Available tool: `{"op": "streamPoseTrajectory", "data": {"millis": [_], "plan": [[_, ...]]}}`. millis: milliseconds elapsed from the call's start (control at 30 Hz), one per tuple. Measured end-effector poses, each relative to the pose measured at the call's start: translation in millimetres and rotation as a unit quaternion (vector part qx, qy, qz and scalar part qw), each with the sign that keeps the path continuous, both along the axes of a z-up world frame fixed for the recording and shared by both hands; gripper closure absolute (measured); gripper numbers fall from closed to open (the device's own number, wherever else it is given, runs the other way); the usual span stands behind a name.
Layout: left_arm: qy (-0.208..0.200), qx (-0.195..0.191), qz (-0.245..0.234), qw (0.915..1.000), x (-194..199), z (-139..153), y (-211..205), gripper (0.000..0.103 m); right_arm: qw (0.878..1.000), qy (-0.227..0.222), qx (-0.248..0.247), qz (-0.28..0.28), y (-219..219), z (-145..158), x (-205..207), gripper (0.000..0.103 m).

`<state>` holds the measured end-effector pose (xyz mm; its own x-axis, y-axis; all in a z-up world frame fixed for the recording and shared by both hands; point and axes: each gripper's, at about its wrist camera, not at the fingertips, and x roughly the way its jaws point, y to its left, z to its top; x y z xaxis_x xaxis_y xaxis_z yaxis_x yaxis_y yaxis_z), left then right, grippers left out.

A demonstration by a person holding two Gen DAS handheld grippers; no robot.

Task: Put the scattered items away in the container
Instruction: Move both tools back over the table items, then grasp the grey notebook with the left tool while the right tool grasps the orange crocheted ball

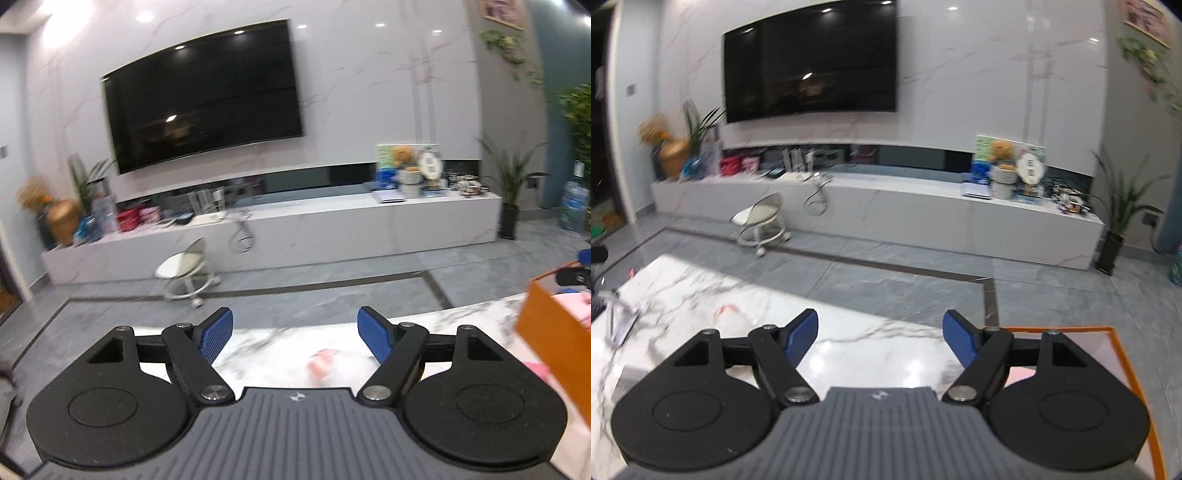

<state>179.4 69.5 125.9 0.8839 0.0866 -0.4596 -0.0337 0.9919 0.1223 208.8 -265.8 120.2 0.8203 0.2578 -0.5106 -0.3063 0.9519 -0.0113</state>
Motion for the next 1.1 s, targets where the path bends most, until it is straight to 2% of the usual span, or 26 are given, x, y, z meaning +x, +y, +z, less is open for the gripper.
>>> {"op": "streamPoseTrajectory", "data": {"millis": [133, 333, 500, 700, 800, 900, 1100], "plan": [[0.021, -0.008, 0.013, 0.9997, -0.2, -16.5, 25.7, 0.015, 0.999, 0.012, -0.010, 0.029, 20.3, -12.9, 2.1, 0.026], [0.102, 0.021, 0.030, 0.9941, -1.9, -55.4, 47.7, 0.015, 0.997, 0.024, -0.002, 0.073, 49.1, -45.7, -0.6, 0.026], [0.141, 0.041, 0.041, 0.9883, -20.2, -91.7, 62.7, 0.015, 0.991, 0.047, -0.018, 0.123, 89.3, -78.5, -9.5, 0.028], [0.153, 0.021, 0.060, 0.9862, -36.1, -119.1, 72.5, 0.015, 0.985, 0.077, -0.027, 0.155, 126.9, -108.1, -16.0, 0.029], [0.165, 0.032, 0.059, 0.9840, -38.2, -134.6, 73.3, 0.015, 0.982, 0.089, -0.035, 0.163, 139.4, -123.6, -19.3, 0.034], [0.176, 0.028, 0.063, 0.9819, -38.7, -148.4, 75.4, 0.015, 0.981, 0.100, -0.042, 0.164, 146.3, -138.4, -21.2, 0.035], [0.184, 0.004, 0.050, 0.9816, -41.5, -156.6, 67.2, 0.015, 0.979, 0.111, -0.049, 0.161, 150.5, -157.0, -21.8, 0.035]]}}
